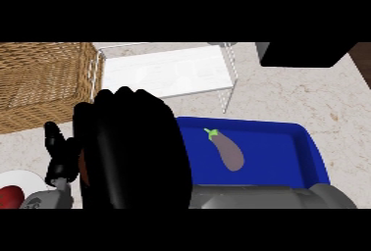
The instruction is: Pick the cupcake from the tray and place it in the tiered shelf
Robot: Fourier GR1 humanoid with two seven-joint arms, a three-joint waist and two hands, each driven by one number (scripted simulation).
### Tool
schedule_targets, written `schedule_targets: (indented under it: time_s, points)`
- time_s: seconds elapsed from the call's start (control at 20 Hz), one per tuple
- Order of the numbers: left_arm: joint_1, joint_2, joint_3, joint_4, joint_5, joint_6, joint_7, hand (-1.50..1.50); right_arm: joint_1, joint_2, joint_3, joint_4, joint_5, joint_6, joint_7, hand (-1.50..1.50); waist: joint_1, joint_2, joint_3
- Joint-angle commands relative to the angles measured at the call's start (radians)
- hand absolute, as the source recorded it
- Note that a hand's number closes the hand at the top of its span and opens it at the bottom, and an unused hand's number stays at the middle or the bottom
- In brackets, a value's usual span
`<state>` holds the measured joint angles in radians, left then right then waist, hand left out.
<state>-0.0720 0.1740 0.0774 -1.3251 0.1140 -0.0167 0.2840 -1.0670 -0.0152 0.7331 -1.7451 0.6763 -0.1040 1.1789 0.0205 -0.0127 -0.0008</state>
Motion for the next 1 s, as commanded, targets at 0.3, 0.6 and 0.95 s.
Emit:
schedule_targets:
  time_s: [0.3, 0.6, 0.95]
  points:
    - [0.025, 0.015, 0.007, -0.015, 0.002, -0.016, -0.004, 0.0, -0.333, 0.015, -0.334, 0.263, -0.08, 0.08, 0.136, 1.5, 0.001, 0.008, -0.001]
    - [-0.002, 0.025, 0.033, 0.004, 0.017, -0.016, 0.009, 0.0, -0.424, -0.029, -0.472, 0.37, -0.101, 0.148, 0.032, 1.5, -0.014, 0.01, 0.0]
    - [0.017, -0.017, -0.01, -0.042, -0.011, 0.011, 0.038, 0.0, -0.438, 0.002, -0.511, 0.622, -0.113, 0.133, -0.182, 1.5, -0.004, 0.013, 0.0]
